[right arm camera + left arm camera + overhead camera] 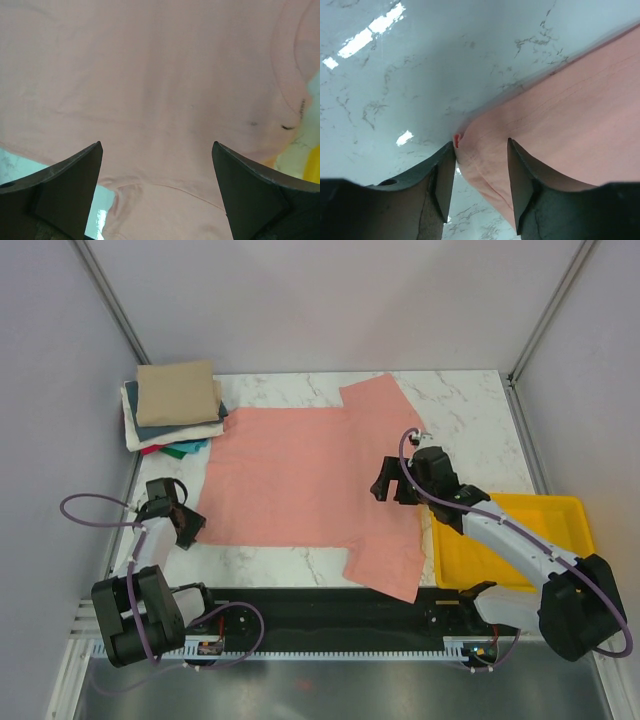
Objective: Fold and stack the t-shirts
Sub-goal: Fold the tshirt
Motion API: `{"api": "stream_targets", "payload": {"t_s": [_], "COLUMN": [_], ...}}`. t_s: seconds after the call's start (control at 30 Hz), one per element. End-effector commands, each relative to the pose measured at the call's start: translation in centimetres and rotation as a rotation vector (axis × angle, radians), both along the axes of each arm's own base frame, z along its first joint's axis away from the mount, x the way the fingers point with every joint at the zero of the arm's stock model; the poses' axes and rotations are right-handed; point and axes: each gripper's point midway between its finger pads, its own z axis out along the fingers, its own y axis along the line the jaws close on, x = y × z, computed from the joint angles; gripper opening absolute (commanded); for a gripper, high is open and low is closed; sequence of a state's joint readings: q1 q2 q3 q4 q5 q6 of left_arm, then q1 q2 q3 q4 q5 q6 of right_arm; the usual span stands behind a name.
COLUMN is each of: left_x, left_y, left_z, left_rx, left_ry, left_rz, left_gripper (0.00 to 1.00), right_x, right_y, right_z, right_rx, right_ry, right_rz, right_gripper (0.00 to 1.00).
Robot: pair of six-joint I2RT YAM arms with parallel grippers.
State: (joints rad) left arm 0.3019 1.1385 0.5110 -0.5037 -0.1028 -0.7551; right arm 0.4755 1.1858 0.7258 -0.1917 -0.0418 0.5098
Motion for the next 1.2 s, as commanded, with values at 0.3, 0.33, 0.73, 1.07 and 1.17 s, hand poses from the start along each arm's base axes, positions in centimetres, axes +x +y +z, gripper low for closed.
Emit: {"api": "stream_targets", "payload": {"t_s": [0.3, 0.33, 0.73, 1.07, 1.17], "left_x": [1.6, 1.7, 2.4, 2.6, 2.6], "left_y": [-0.1, -0.1, -0.8, -1.2, -1.2], "left_z": [-0.3, -0.3, 0.4, 0.5, 0.5], "left_rx": [0.004, 0.003, 0.001, -0.009, -0.012], "left_ry": [-0.121, -0.124, -0.193, -0.211, -0.212], "left_rz": [-0.009, -0.012, -0.062, -0.078, -0.081], "left_gripper": [0.02, 0.02, 0.02, 0.02, 0.02], "right_x": [-6.8, -7.6, -17.7, -23.9, -23.5], "right_y": [-3.5, -3.5, -0.8, -1.7, -1.9], "right_z": [-4.4, -4.8, -7.6, -10.0, -10.3], "right_rx": [-0.202, -0.205, -0.277, -0.492, -0.542], "right_ry": [0.185, 0.199, 0.308, 0.323, 0.299], "right_rz": [-0.197, -0.191, -0.14, -0.06, -0.071], "right_gripper": [0.95, 0.95, 0.88, 0.79, 0.76]}}
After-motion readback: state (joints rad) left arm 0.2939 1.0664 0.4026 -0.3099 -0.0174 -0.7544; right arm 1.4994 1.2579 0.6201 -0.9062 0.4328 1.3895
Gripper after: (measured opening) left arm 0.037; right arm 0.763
